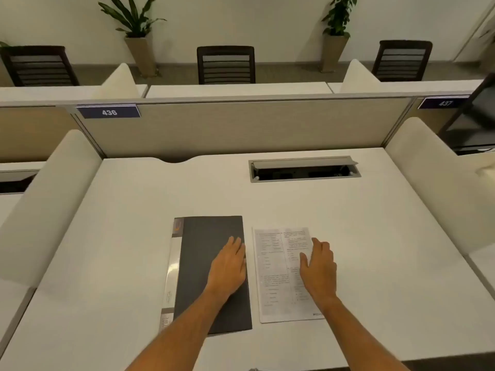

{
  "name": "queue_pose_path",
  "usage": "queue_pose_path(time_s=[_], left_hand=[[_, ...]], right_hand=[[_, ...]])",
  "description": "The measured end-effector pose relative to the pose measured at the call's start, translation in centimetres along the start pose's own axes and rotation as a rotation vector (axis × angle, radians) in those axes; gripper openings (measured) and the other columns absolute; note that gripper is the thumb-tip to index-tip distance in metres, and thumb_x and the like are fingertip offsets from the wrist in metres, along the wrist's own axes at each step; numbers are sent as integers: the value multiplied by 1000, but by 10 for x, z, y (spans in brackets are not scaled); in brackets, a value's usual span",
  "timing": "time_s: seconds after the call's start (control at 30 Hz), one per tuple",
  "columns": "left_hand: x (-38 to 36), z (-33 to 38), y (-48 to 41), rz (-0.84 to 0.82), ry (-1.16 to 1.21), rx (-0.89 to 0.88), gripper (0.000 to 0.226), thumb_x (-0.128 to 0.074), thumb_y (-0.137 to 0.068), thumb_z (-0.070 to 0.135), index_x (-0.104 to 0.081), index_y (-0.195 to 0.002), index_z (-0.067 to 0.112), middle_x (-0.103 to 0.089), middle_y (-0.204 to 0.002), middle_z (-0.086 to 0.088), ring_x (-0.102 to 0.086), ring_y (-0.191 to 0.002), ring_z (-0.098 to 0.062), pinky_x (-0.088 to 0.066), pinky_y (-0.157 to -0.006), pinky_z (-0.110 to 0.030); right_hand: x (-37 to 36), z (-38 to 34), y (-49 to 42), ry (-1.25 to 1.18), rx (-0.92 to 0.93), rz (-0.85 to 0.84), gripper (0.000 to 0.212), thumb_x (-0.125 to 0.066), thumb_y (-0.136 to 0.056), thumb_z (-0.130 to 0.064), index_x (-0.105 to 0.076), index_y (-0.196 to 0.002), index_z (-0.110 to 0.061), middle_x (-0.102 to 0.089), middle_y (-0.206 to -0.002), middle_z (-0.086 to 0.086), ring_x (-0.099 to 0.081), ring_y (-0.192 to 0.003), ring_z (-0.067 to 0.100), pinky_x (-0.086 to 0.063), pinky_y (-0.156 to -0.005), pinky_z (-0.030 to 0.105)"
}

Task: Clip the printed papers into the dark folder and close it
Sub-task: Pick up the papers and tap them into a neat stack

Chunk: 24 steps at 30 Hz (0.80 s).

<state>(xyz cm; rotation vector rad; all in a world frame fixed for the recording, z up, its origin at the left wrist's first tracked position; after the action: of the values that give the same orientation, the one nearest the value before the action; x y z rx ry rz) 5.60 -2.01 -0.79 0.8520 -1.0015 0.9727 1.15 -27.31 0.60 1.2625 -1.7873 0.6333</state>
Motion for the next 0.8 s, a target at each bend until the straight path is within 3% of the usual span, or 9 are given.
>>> queue_pose_path(time_s=[0.17, 0.23, 0.27, 0.33, 0.43, 0.57, 0.63, 0.7, 0.8], left_hand=[[-35, 25, 22, -18, 168, 39, 47, -48, -113, 33, -47, -159, 21, -45, -170, -3, -44, -157, -22, -45, -122, -33], [-41, 32, 24, 39, 229, 84, 33, -52, -111, 30, -58, -143, 24, -64, -147, -4, -68, -123, -15, -60, -99, -25], [-42, 34, 24, 66, 246, 121, 27, -53, -110, 30, -59, -136, 26, -66, -132, -2, -69, -105, -10, -62, -86, -20], [-48, 38, 24, 59, 344, 222, 28, -54, -110, 30, -60, -137, 26, -61, -118, 1, -65, -88, -8, -59, -73, -14], [-51, 42, 23, 109, 549, 400, 30, -56, -108, 25, -59, -138, 27, -60, -111, 2, -68, -90, -12, -63, -74, -19], [-56, 49, 20, 191, 834, 609, 36, -56, -108, 12, -52, -144, 16, -70, -137, -8, -73, -118, -30, -67, -91, -39], [-60, 52, 21, 218, 929, 717, 32, -56, -107, 9, -52, -138, 14, -69, -141, -13, -72, -119, -33, -67, -96, -48], [-65, 53, 24, 239, 996, 808, 27, -53, -108, 11, -52, -135, 13, -71, -134, -16, -73, -111, -33, -67, -90, -49], [-70, 51, 26, 296, 1085, 911, 20, -52, -112, 22, -54, -130, 14, -73, -109, -10, -74, -92, -26, -62, -65, -33]], right_hand=[[3, 46, 5, -190, -309, 14, 54, -69, -107, -35, -54, -150, -6, -55, -148, 16, -61, -135, 38, -58, -106, 58], [-1, 59, 3, -229, -388, -7, 57, -72, -105, -36, -55, -149, -4, -54, -149, 18, -62, -134, 40, -59, -106, 57], [-3, 63, 3, -239, -419, -24, 59, -73, -105, -38, -55, -150, -3, -54, -149, 18, -62, -133, 40, -59, -107, 56], [-8, 71, 1, -261, -462, -51, 63, -77, -102, -38, -55, -149, -2, -55, -148, 18, -63, -132, 40, -58, -107, 53], [-12, 75, -3, -275, -483, -56, 64, -84, -98, -35, -58, -145, -1, -60, -143, 20, -65, -129, 41, -59, -105, 51], [-16, 76, -6, -265, -461, -77, 64, -90, -93, -26, -60, -144, -2, -65, -137, 20, -68, -124, 40, -61, -102, 50], [-18, 77, -6, -249, -434, -87, 65, -92, -90, -19, -61, -145, -2, -66, -135, 19, -69, -123, 40, -63, -103, 52], [-19, 78, -5, -234, -410, -94, 65, -94, -88, -14, -62, -143, -2, -66, -133, 19, -69, -121, 40, -63, -102, 52], [-20, 81, -7, -240, -396, -110, 66, -95, -85, -8, -62, -142, -4, -66, -131, 19, -70, -119, 40, -63, -101, 52]])
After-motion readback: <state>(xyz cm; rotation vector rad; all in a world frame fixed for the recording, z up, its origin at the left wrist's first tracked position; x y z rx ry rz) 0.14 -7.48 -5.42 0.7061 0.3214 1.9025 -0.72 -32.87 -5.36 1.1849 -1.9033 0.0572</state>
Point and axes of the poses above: each hand's wrist, its own y-axis away from the middle knuckle, its own x-axis out of the back of the hand, z = x × y, the point moved 6 cm from there along -y, towards the middle knuckle
